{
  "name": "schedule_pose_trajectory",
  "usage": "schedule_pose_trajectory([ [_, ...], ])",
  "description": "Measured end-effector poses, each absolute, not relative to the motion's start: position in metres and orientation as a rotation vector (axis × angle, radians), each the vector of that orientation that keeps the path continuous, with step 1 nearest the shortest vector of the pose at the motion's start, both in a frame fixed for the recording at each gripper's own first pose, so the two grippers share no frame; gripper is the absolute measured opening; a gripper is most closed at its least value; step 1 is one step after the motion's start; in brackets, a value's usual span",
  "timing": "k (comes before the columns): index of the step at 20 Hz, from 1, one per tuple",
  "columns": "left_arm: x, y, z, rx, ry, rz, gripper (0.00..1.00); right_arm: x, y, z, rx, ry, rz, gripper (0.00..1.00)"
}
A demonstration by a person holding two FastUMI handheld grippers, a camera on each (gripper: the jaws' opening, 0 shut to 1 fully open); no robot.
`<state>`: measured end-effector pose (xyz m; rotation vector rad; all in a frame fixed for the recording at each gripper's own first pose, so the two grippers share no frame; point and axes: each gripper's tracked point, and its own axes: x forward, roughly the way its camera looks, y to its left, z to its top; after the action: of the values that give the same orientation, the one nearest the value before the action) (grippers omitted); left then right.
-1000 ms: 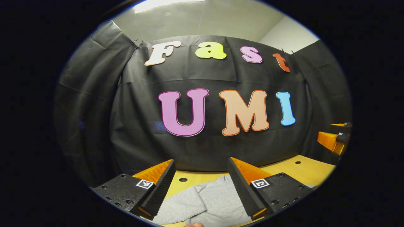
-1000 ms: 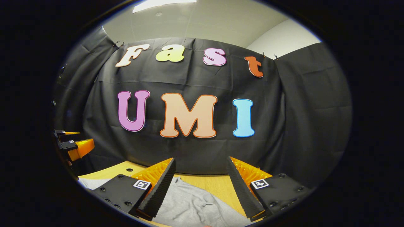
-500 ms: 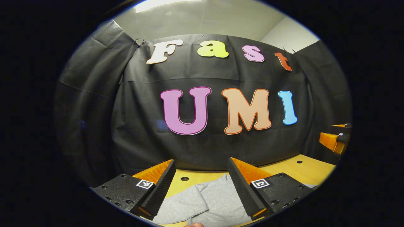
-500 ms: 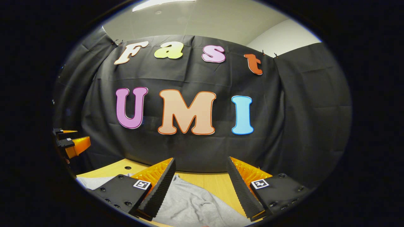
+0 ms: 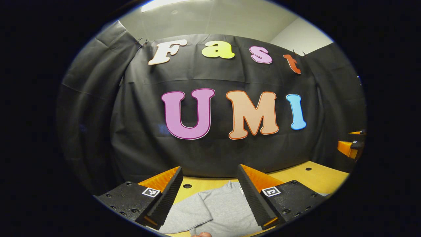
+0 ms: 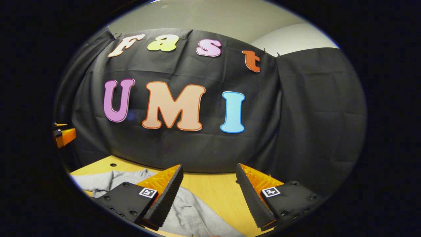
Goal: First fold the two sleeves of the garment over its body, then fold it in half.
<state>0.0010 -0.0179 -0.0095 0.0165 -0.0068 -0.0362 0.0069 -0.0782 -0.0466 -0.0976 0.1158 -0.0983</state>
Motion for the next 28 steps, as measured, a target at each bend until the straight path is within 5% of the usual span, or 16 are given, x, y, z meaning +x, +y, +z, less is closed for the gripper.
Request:
schedule_pose_trajectory([
  [13,0.013,-0.03,-0.012,0.036,0.001,-0.062,0.96,-0.038,-0.17,-0.151,-0.163,0.383,-0.222,1.0],
  [28,0.014,-0.025,-0.026,0.031,0.027,-0.044,0.96,-0.12,-0.205,-0.269,-0.172,0.731,-0.232,1.0],
])
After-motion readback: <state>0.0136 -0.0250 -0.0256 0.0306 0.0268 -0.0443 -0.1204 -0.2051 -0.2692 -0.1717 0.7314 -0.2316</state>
